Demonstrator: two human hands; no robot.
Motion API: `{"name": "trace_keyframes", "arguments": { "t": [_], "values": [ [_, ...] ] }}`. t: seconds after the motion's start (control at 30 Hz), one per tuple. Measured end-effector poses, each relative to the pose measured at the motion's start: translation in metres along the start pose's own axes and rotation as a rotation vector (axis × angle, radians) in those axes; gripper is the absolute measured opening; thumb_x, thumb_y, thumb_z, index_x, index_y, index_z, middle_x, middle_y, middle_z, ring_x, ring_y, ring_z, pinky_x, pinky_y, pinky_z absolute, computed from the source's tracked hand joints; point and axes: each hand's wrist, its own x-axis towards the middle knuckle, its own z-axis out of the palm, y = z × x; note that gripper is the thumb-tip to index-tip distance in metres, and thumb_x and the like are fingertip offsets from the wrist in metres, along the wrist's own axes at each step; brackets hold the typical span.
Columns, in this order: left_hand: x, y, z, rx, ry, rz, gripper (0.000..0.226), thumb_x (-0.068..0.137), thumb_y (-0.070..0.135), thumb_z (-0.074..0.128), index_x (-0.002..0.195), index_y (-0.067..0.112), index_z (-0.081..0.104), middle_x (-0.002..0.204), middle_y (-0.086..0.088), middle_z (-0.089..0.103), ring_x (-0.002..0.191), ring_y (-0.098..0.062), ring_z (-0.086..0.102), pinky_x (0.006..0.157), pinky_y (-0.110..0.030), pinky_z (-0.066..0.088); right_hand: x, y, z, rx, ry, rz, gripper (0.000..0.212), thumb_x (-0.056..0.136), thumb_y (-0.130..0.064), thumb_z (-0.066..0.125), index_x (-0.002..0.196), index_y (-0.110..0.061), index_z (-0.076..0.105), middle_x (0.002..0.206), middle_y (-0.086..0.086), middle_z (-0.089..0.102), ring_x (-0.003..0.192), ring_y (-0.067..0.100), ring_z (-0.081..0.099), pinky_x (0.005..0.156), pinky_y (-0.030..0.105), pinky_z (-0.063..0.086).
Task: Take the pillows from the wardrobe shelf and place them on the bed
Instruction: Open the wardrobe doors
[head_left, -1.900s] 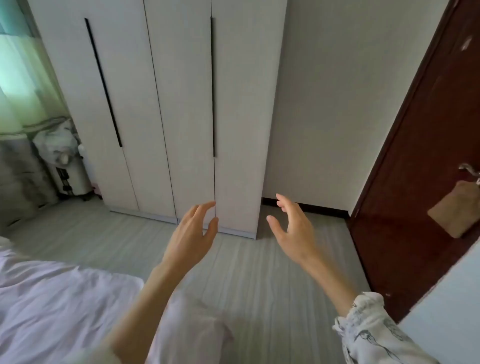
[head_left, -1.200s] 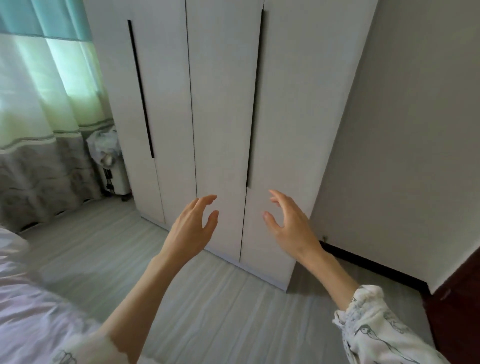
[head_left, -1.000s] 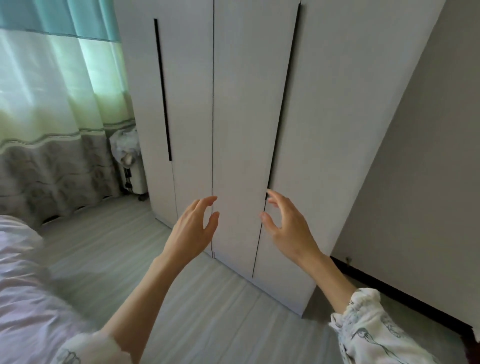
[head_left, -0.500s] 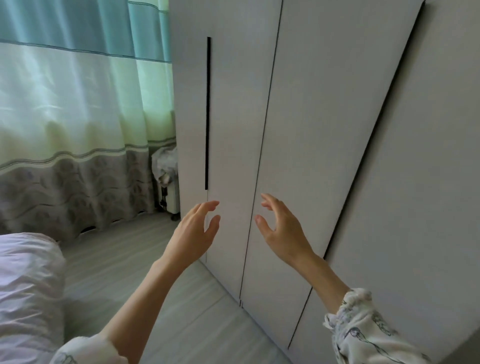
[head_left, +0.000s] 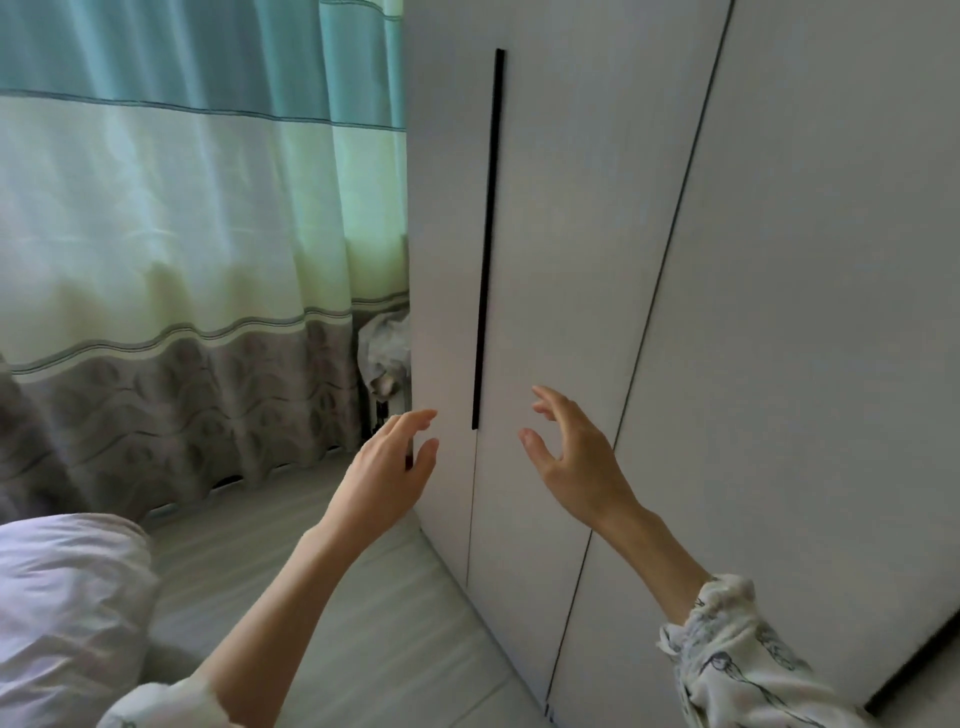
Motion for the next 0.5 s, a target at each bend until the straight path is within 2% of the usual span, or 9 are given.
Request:
{"name": "trace_keyframes", "arguments": {
  "t": [0.1, 0.23, 0.3, 0.4, 0.5],
  "values": [
    [0.051, -0.026, 0.0, 0.012, -0.019, -0.008, 0.036, 0.092, 0.024, 0.05, 0.127, 0.017, 0.05, 0.127, 0.0, 0.057, 0.112, -0.015, 0.055, 0.093, -0.031, 0.043, 0.052, 0.014, 0.022, 0.026, 0.001, 0.013, 0.049, 0.092, -0.031, 0.051, 0.138, -0.022, 0.036, 0.127, -0.002, 0.051, 0.116, 0.009, 0.046, 0.091, 0.017, 0.03],
    [0.109, -0.058, -0.002, -0.018, -0.004, 0.004, 0.035, 0.092, 0.023, 0.051, 0.126, 0.017, 0.052, 0.127, 0.0, 0.058, 0.114, -0.015, 0.055, 0.095, -0.032, 0.043, 0.111, 0.025, 0.045, 0.02, 0.005, 0.029, 0.048, 0.092, -0.031, 0.051, 0.138, -0.023, 0.036, 0.128, -0.002, 0.051, 0.117, 0.009, 0.046, 0.093, 0.019, 0.032],
    [0.134, -0.075, -0.002, -0.037, -0.004, -0.005, 0.035, 0.092, 0.023, 0.051, 0.126, 0.018, 0.052, 0.126, 0.002, 0.058, 0.112, -0.015, 0.055, 0.095, -0.031, 0.043, 0.136, 0.029, 0.057, 0.009, -0.002, 0.035, 0.047, 0.092, -0.03, 0.051, 0.137, -0.023, 0.036, 0.128, -0.002, 0.051, 0.118, 0.009, 0.045, 0.093, 0.02, 0.032],
    [0.171, -0.103, 0.002, -0.053, -0.011, 0.004, 0.033, 0.092, 0.024, 0.05, 0.125, 0.02, 0.053, 0.119, 0.004, 0.059, 0.1, -0.017, 0.057, 0.086, -0.025, 0.041, 0.174, 0.033, 0.074, -0.017, 0.013, 0.059, 0.047, 0.092, -0.03, 0.051, 0.136, -0.023, 0.037, 0.128, -0.003, 0.051, 0.119, 0.008, 0.045, 0.093, 0.019, 0.031],
    [0.216, -0.133, 0.002, -0.07, -0.046, 0.049, 0.033, 0.092, 0.026, 0.049, 0.125, 0.024, 0.053, 0.119, 0.008, 0.058, 0.105, -0.012, 0.055, 0.089, -0.027, 0.042, 0.212, 0.036, 0.092, -0.054, 0.065, 0.088, 0.046, 0.092, -0.029, 0.052, 0.136, -0.022, 0.039, 0.127, -0.002, 0.052, 0.118, 0.009, 0.046, 0.094, 0.019, 0.031]
  ]
}}
